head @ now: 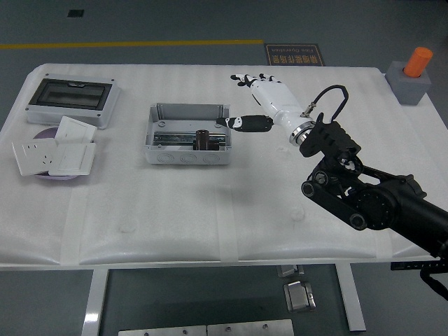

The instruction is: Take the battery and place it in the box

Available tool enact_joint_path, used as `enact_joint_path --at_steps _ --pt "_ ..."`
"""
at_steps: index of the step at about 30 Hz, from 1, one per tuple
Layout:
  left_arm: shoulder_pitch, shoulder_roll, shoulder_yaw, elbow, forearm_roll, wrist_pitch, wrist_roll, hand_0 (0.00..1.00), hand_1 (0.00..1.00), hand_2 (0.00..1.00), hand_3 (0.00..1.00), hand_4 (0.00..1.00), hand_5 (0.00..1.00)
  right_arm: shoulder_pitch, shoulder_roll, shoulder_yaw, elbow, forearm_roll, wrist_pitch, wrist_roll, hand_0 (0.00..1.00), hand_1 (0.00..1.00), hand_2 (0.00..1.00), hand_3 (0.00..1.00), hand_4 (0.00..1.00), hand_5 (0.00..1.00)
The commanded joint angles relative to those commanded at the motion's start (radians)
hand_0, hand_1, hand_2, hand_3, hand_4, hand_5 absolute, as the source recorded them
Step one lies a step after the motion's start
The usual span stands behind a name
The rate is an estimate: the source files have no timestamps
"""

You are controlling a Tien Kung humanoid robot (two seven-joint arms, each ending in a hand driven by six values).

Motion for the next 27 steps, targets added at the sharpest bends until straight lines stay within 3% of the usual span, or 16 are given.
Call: enact_joint_path --at_steps 5,12,14,19,20,27 --pt "0.004 0.002 -0.006 0.001 0.005 -0.003 0.006 0.59 0.616 0.495 0.65 0.584 0.385 -0.056 -0.058 0.047 0.04 0.015 -0.003 0.01 0.938 0.813 0.807 0.916 0.998 0.713" --pt "0.007 0.005 -0.001 0.002 -0.005 -0.002 0.004 0.59 0.616 0.495 0.648 0.581 0.382 -0.126 -0.104 0.109 0.086 0.037 -0.004 0.021 0.913 0.794 0.787 0.901 0.998 0.712" --pt "0.009 0.004 0.002 0.003 -0.011 -0.001 0.003 0.591 0.616 0.495 0.648 0.581 0.382 -0.143 -0.111 0.123 0.096 0.044 -0.003 0.023 0.877 0.767 0.769 0.857 0.998 0.703" --pt "0.018 -0.003 -0.001 0.005 -0.017 -0.004 0.008 0.591 0.616 0.495 0.648 0.581 0.382 -0.178 -0.125 0.152 0.112 0.08 0.007 0.035 0.877 0.767 0.769 0.857 0.998 0.703" --pt "0.019 -0.005 -0.003 0.005 -0.016 -0.005 0.011 0.591 0.615 0.496 0.648 0.582 0.381 -0.181 -0.126 0.155 0.113 0.086 0.009 0.037 0.8 0.722 0.744 0.801 0.998 0.692" --pt "0.022 -0.014 -0.005 0.007 -0.012 -0.013 0.023 0.591 0.616 0.495 0.647 0.582 0.377 -0.194 -0.126 0.177 0.135 0.121 0.021 0.048 0.769 0.705 0.733 0.779 0.998 0.688"
